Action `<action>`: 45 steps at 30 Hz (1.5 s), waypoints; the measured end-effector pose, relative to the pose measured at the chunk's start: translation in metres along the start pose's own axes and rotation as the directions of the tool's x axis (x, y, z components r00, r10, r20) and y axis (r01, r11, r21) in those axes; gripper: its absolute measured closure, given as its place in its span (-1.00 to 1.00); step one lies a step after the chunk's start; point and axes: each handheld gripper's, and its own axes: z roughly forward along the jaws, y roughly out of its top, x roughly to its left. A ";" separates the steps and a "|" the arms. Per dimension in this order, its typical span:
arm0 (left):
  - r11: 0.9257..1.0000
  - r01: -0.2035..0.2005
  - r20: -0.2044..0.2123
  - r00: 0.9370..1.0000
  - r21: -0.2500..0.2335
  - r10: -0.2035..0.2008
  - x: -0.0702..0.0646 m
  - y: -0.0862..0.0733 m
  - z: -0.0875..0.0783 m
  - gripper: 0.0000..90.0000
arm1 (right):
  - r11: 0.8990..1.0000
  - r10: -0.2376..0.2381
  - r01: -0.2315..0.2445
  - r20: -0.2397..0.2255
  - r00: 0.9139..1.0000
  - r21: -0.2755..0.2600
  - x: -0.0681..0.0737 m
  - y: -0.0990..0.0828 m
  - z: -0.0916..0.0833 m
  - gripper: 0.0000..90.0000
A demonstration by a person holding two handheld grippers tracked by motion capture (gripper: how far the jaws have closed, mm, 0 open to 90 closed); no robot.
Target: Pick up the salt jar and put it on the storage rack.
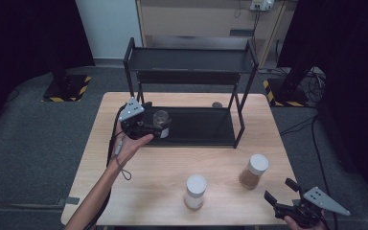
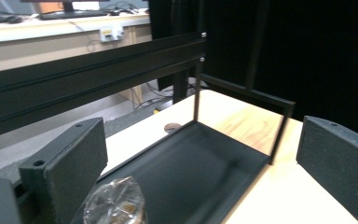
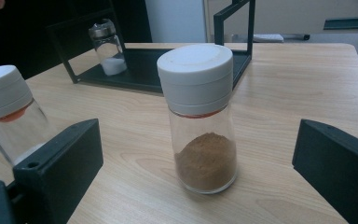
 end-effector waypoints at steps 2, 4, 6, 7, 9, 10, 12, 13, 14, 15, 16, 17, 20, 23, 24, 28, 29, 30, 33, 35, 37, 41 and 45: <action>1.000 0.005 0.025 1.000 -0.015 -0.005 -0.001 0.000 -0.008 -0.99 | 1.000 -0.002 0.002 0.001 1.000 0.000 0.000 0.000 0.000 -0.95; 1.000 -0.007 0.043 0.999 -0.022 0.008 -0.005 0.001 -0.016 -0.99 | 1.000 0.001 -0.001 0.000 1.000 0.003 0.000 0.000 0.000 -0.95; 1.000 -0.015 0.057 0.998 -0.023 0.017 -0.006 0.003 -0.023 -0.99 | 1.000 -0.002 0.002 0.001 1.000 0.005 0.001 0.001 0.001 -0.95; 1.000 -0.017 0.065 0.998 -0.024 0.019 -0.007 0.003 -0.026 -0.99 | 1.000 -0.001 0.001 0.000 1.000 0.005 0.001 0.001 0.001 -0.95; 0.999 -0.025 0.081 0.996 -0.025 0.027 -0.008 0.003 -0.031 -0.99 | 1.000 -0.002 0.002 0.001 1.000 0.005 0.001 0.001 0.001 -0.95; 0.999 -0.034 0.083 0.996 -0.020 0.035 -0.009 0.004 -0.033 -0.99 | 1.000 -0.002 0.002 0.001 1.000 0.006 0.001 0.001 0.001 -0.95; 0.999 -0.047 0.092 0.995 -0.017 0.048 -0.011 0.005 -0.037 -0.99 | 1.000 -0.003 0.003 0.001 1.000 0.006 0.001 0.001 0.001 -0.95; 0.999 -0.051 0.096 0.994 -0.019 0.053 -0.012 0.004 -0.042 -0.99 | 1.000 -0.004 0.004 0.001 1.000 0.006 0.001 0.001 0.001 -0.95; 0.998 -0.051 0.098 0.994 -0.019 0.053 -0.013 0.003 -0.044 -0.99 | 1.000 -0.005 0.005 0.001 1.000 0.006 0.001 0.001 0.001 -0.95; 0.998 -0.054 0.099 0.994 -0.018 0.056 -0.014 0.002 -0.046 -0.99 | 1.000 -0.005 0.005 0.001 1.000 0.007 0.001 0.001 0.001 -0.95; 0.998 -0.061 0.101 0.993 -0.014 0.062 -0.015 0.002 -0.048 -0.99 | 1.000 -0.005 0.005 0.001 1.000 0.007 0.001 0.001 0.001 -0.95; 0.998 -0.064 0.104 0.993 -0.011 0.065 -0.015 0.000 -0.051 -0.99 | 1.000 -0.005 0.005 0.001 1.000 0.007 0.001 0.001 0.001 -0.95; 0.999 -0.051 0.119 0.992 -0.014 0.052 -0.015 -0.007 -0.057 -0.99 | 1.000 -0.005 0.005 0.001 1.000 0.007 0.001 0.001 0.001 -0.95; 0.999 -0.036 0.126 0.991 -0.027 0.039 -0.016 -0.016 -0.065 -0.99 | 1.000 -0.006 0.006 0.002 1.000 0.008 0.002 0.001 0.001 -0.95; 0.999 -0.033 0.126 0.991 -0.032 0.036 -0.017 -0.019 -0.067 -0.99 | 1.000 -0.006 0.006 0.002 1.000 0.008 0.002 0.001 0.001 -0.95; 0.999 -0.020 0.133 0.991 -0.039 0.025 -0.019 -0.031 -0.076 -0.99 | 1.000 -0.006 0.006 0.001 1.000 0.009 0.002 0.001 0.001 -0.95; 0.999 -0.017 0.135 0.991 -0.041 0.023 -0.019 -0.033 -0.078 -0.99 | 1.000 -0.008 0.008 0.002 1.000 0.009 0.002 0.001 0.001 -0.95; 0.999 -0.016 0.135 0.991 -0.041 0.022 -0.020 -0.036 -0.080 -0.99 | 1.000 -0.009 0.009 0.002 1.000 0.010 0.002 0.001 0.001 -0.95; 0.999 -0.012 0.135 0.991 -0.043 0.017 -0.021 -0.042 -0.085 -0.99 | 1.000 -0.010 0.010 0.003 1.000 0.010 0.002 0.002 0.001 -0.95; 0.999 -0.009 0.134 0.991 -0.039 0.014 -0.022 -0.046 -0.089 -0.99 | 1.000 -0.009 0.009 0.003 1.000 0.012 0.002 0.002 0.001 -0.95; 0.999 -0.003 0.131 0.991 -0.040 0.008 -0.023 -0.051 -0.092 -0.99 | 1.000 -0.010 0.010 0.003 1.000 0.011 0.002 0.002 0.001 -0.95; 0.999 0.007 0.124 0.992 -0.043 -0.001 -0.024 -0.061 -0.098 -0.99 | 1.000 -0.010 0.010 0.004 1.000 0.012 0.002 0.002 0.002 -0.95; 0.999 0.013 0.107 0.994 -0.029 -0.010 -0.026 -0.072 -0.104 -0.99 | 1.000 -0.011 0.011 0.003 1.000 0.013 0.002 0.002 0.002 -0.95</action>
